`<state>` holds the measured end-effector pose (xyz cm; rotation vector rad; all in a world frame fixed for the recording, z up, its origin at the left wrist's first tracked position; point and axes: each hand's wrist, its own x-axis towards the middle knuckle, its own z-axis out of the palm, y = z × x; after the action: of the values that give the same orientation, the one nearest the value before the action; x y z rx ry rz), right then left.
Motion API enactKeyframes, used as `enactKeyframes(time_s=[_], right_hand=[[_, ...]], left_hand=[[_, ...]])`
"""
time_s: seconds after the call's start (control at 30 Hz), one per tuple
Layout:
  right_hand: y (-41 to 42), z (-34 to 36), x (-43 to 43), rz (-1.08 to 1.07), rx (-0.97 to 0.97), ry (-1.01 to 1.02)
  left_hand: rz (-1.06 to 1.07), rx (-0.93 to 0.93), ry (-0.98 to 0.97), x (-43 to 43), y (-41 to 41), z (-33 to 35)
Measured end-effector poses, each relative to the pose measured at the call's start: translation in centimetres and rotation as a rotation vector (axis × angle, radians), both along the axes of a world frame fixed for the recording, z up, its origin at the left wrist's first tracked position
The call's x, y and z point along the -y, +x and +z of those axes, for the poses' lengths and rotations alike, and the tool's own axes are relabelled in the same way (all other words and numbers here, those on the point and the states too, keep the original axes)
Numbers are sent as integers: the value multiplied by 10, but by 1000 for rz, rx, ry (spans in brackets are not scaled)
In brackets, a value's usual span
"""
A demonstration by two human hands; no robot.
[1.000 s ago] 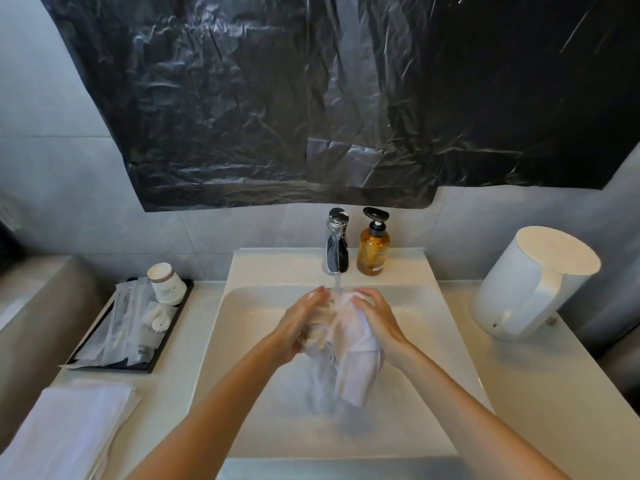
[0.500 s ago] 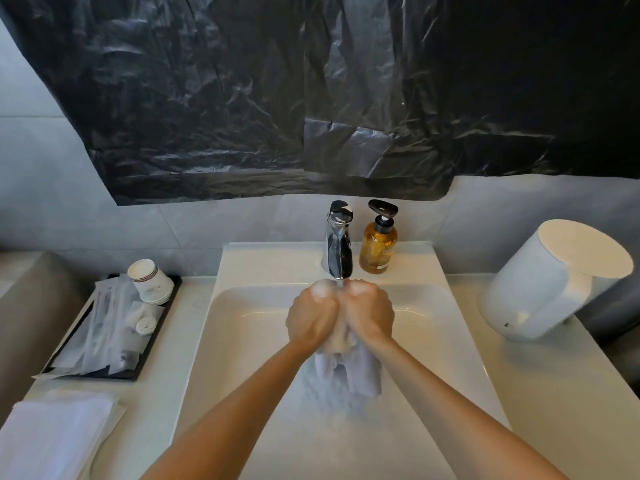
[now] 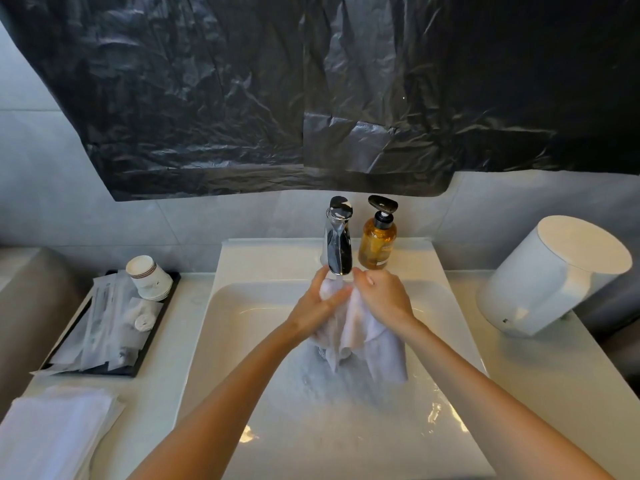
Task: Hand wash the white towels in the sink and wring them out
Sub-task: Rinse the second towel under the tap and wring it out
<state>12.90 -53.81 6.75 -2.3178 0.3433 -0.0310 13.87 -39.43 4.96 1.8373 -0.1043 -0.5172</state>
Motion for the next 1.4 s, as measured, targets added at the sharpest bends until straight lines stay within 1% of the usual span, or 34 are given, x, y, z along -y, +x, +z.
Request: enactKeyframes(time_s=[0.07, 0.13, 0.2, 0.3, 0.33, 0.4, 0.5, 0.57, 0.63, 0.67, 0.7, 0.73, 0.8, 0.9, 1.03, 1.07, 1.13, 1.2, 1.23, 1.27, 1.33, 1.37, 1.4], right_hand=[[-4, 1, 2, -30, -2, 93], [-8, 3, 2, -36, -9, 108], [-12, 3, -1, -50, -7, 48], [-16, 1, -4, -42, 25, -67], [-16, -1, -5, -33, 44, -97], [-17, -3, -8, -22, 93, -144], [-15, -4, -10, 11, 174, -252], [-15, -6, -10, 90, 252, -372], [-16, -7, -9, 192, 343, -467], [-15, -8, -7, 216, 369, -491], [-14, -9, -5, 206, 379, -481], [-10, -9, -3, 171, 357, -426], [-4, -10, 3, 60, 294, -231], [-2, -6, 9, -108, 253, 57], [-4, -4, 16, -352, 175, 404], [-3, -5, 16, -393, 136, 494], [-5, -6, 10, -406, 40, 625], [-12, -10, 1, -359, -43, 645], [-16, -11, -4, -325, -40, 596], [-21, -14, -6, -293, -14, 515], [-29, -17, -9, -252, 53, 337], [-31, -21, -7, -246, 64, 285], [-31, -23, -6, -239, 41, 285]], left_hand=[[37, 62, -85, 7, -5, -4], [107, 70, -50, 16, -9, -6], [136, 43, 5, 23, -9, -8], [124, 62, -12, 27, -8, -10], [161, 54, 6, 27, -6, -11], [223, 60, 116, 27, -4, -10], [216, 176, 326, 26, -1, -4], [173, 224, 404, 22, 1, 1], [120, 225, 463, 20, 6, -5], [107, 198, 463, 19, 8, -8], [109, 156, 414, 19, 11, -10], [126, 92, 312, 19, 13, -11], [194, -43, 70, 19, 13, -9], [255, -155, -180, 8, 8, -3], [220, -338, -294, -9, -8, -22], [215, -393, -346, -8, -13, -25], [175, -477, -512, 1, -21, -28], [222, -536, -586, 13, -24, -22], [289, -550, -600, 18, -22, -22], [348, -547, -562, 22, -21, -21], [487, -475, -413, 27, -21, -16], [549, -399, -372, 28, -21, -17], [588, -321, -343, 28, -20, -19]])
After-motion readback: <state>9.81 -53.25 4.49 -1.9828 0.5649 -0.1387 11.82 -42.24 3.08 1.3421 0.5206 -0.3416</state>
